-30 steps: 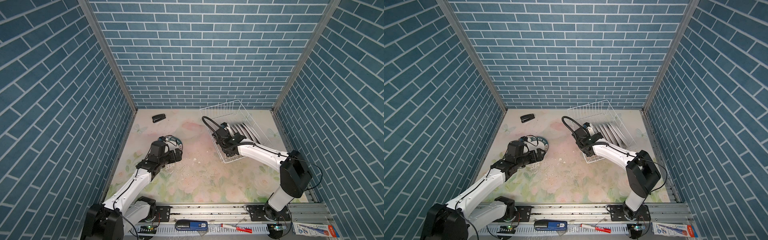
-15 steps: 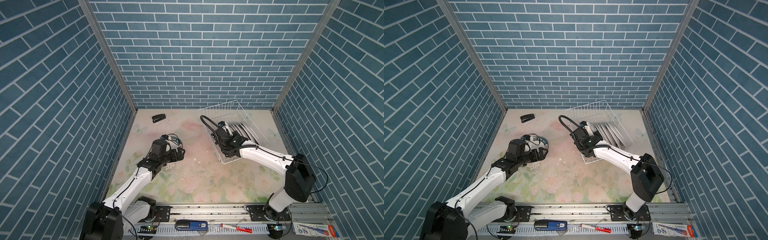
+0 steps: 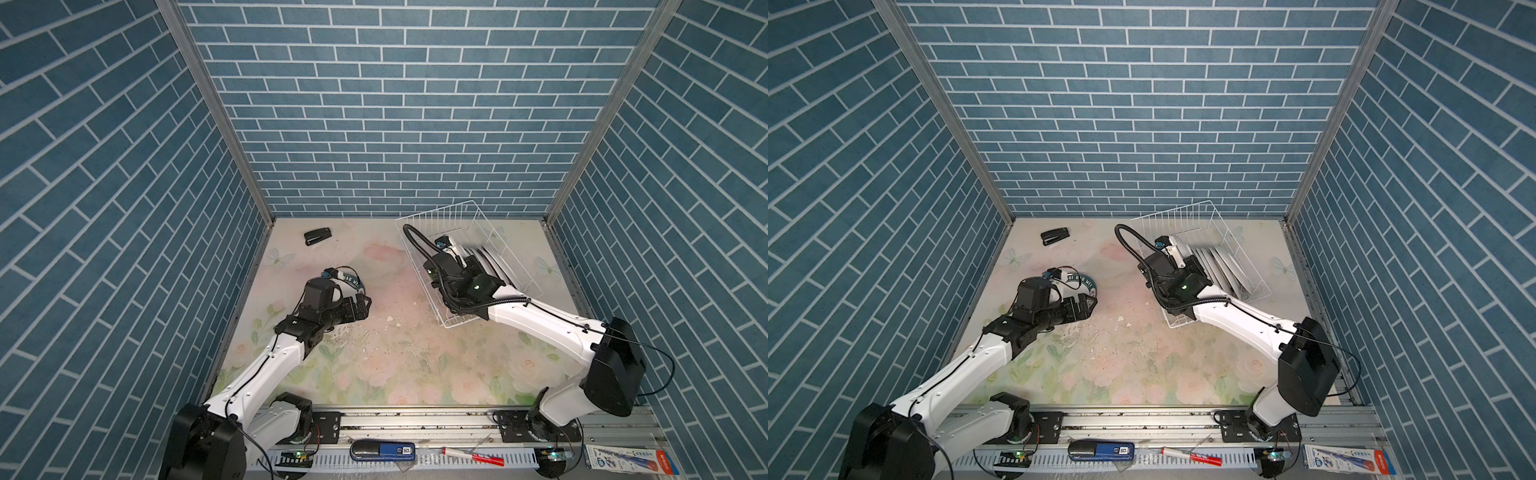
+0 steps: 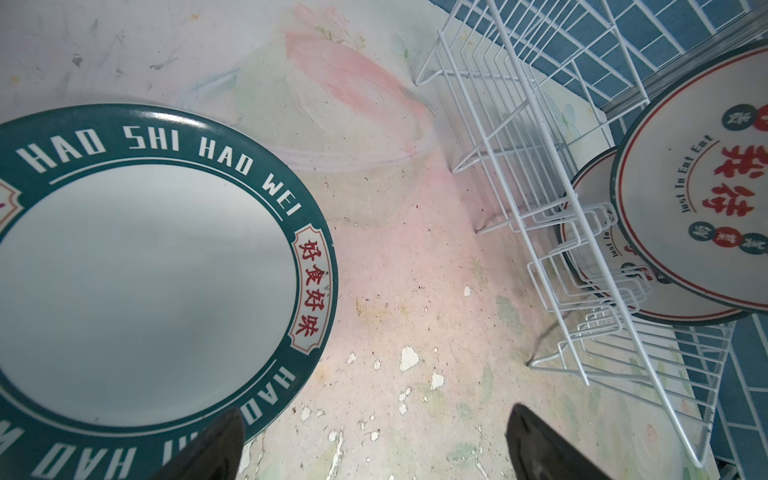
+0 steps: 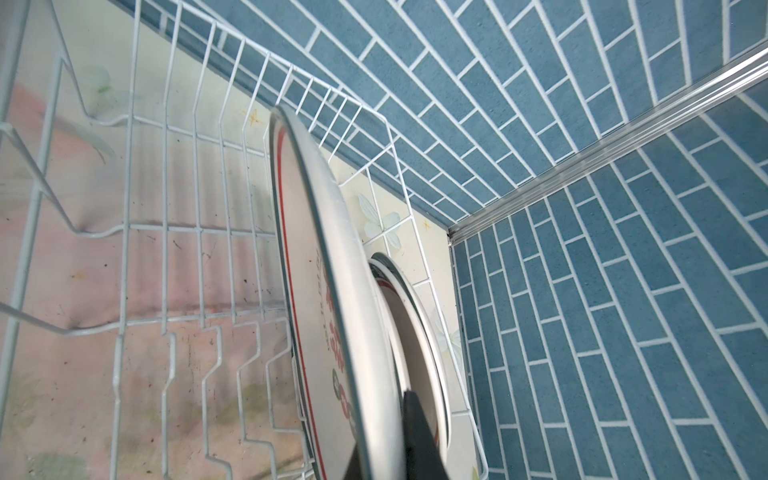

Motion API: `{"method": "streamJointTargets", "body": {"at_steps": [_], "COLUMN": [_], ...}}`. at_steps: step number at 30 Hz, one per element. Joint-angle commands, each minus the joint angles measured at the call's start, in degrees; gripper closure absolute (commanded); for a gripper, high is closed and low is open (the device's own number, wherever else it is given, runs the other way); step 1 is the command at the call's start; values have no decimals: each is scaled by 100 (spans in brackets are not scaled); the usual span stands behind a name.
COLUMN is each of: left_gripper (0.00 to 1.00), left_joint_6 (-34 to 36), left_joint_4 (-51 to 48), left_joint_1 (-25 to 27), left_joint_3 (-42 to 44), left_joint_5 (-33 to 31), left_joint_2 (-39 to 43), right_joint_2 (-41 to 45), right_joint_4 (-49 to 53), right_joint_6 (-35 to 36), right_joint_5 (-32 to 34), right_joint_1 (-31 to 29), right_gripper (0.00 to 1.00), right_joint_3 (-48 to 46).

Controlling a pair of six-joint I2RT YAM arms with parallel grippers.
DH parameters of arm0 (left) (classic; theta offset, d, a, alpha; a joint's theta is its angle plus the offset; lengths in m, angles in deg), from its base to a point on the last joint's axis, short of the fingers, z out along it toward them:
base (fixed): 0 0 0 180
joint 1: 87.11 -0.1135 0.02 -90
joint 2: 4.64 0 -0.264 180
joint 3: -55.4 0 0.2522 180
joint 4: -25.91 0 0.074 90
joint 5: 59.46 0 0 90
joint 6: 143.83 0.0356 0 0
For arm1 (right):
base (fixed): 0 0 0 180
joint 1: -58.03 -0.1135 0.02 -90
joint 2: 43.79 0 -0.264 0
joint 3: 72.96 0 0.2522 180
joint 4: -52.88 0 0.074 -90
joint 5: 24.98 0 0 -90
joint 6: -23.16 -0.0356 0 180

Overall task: Unload the plates from the dish rack
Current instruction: 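Lift the left gripper off the stack while the right gripper grips the nearest rack plate, then lift the red-lettered white plate out of the rack with the right gripper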

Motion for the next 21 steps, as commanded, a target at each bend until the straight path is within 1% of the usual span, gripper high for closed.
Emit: {"method": "streamJointTargets", "body": {"at_steps": [1, 3, 8, 14, 18, 21], "left_gripper": [1, 1, 1, 1, 1, 1], "left_joint_6": [35, 34, -12, 38, 52, 44], "left_joint_4": [97, 100, 231, 123, 228, 317], "left_joint_1": [38, 38, 41, 50, 59, 76], "left_joint_3": [-129, -128, -66, -65, 10, 64], "left_joint_5": [-4, -4, 0, 38, 128, 256], "left_joint_2": [-5, -15, -30, 34, 137, 221], "right_joint_2": [349, 414, 453, 810, 1283, 1773], "right_joint_4": [-382, -381, -363, -867, -1309, -1618], "right_joint_6": [-151, -177, -160, -158, -356, -761], "right_joint_5": [-356, -483, -469, -597, -1093, -1704], "right_joint_1": [-241, -284, -349, -375, -365, -308], "right_gripper": [100, 100, 100, 100, 100, 100], "right_joint_3": [174, 207, 300, 28, -314, -649]}}
